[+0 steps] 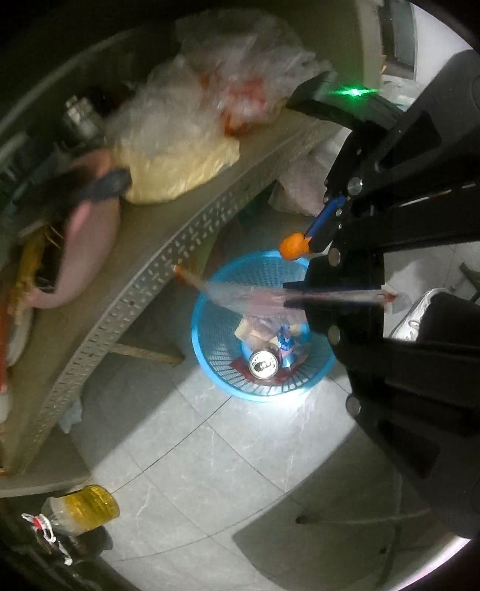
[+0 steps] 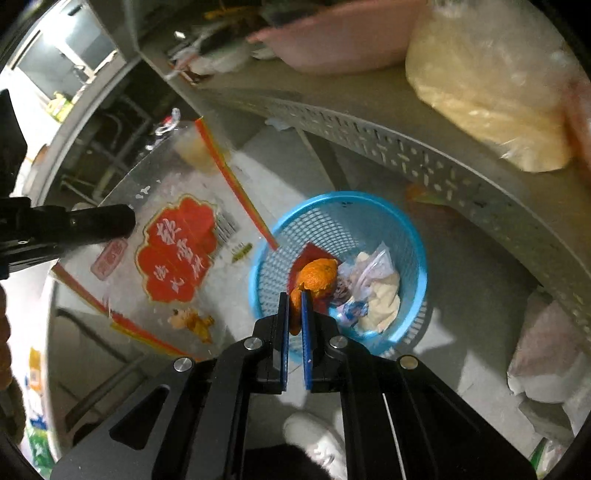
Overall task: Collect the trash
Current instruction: 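Carry the printed bag and orange peel over the blue basket, then open both tools over the blue basket to drop bag and peel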
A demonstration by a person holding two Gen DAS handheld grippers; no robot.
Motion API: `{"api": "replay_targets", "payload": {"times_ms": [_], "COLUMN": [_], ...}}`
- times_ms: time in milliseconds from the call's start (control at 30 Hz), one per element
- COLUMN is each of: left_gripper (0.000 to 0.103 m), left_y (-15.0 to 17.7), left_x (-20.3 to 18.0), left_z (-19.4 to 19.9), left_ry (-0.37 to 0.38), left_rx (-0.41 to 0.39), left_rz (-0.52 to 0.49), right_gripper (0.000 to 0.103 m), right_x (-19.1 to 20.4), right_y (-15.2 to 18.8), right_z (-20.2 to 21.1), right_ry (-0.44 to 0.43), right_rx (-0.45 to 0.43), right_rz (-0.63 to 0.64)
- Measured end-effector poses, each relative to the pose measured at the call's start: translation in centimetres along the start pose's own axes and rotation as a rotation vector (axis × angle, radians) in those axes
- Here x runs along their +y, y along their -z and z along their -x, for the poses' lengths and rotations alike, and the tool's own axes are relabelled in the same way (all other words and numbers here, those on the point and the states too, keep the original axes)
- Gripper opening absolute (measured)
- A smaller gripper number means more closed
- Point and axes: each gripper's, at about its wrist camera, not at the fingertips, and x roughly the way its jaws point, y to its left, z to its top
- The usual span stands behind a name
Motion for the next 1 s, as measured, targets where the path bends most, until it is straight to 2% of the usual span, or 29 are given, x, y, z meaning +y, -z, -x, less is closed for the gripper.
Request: {"api": "replay_targets", "payload": {"times_ms": [67,133,200,333,433,467,567,800,1000], "left_gripper": [0.031,0.042,0.042,0.047,0.05,0.051,0.053,0.064,0.075], "left_y": [-1.0,-1.7,-2.0,-1.7,-1.5,-1.4,-0.4,3.9,9.2], "left_x": [0.1,0.2,0.2,0.2,-0.1,-0.1,-0.3,-0.9,-0.2], "left_z": [-2.0,-2.9,-3.6,-2.4,-0.4,0.4,3.6,12.9,21.5], "left_ry": [-0.005,-0.02,-0.031,-0.037,-0.074,-0.08,-0.084,-0.104,-0.099], "left_rx": [0.016,0.017,0.023,-0.004,-0.05,-0.063,-0.117,-0.273,-0.396], "left_rz": [0.004,0.008,0.012,0.001,-0.034,-0.039,-0.054,-0.128,-0.131], "right_gripper": [0.009,0.015,0.015,0.018,0.027,0.034,0.045,0.06,0.071], "right_x": [-0.9,-1.9,-3.0,-3.3,-2.2,-2.1,-0.7,4.7,9.3], "right_y": [-0.3,-0.4,-0.2,0.5,1.1,1.3,1.6,3.3,4.7], "right_z": [-2.5,-4.9,-6.6,-6.1,-4.3,-3.7,-0.6,7.9,15.4], "right_ry": [0.013,0.017,0.062,0.063,0.075,0.077,0.079,0.041,-0.018], "right_rx": [0.026,0.064,0.087,0.072,0.042,0.031,-0.019,-0.122,-0.217], "right_rz": [-0.005,-0.018,-0.04,-0.048,-0.013,-0.006,0.024,0.131,0.2]}}
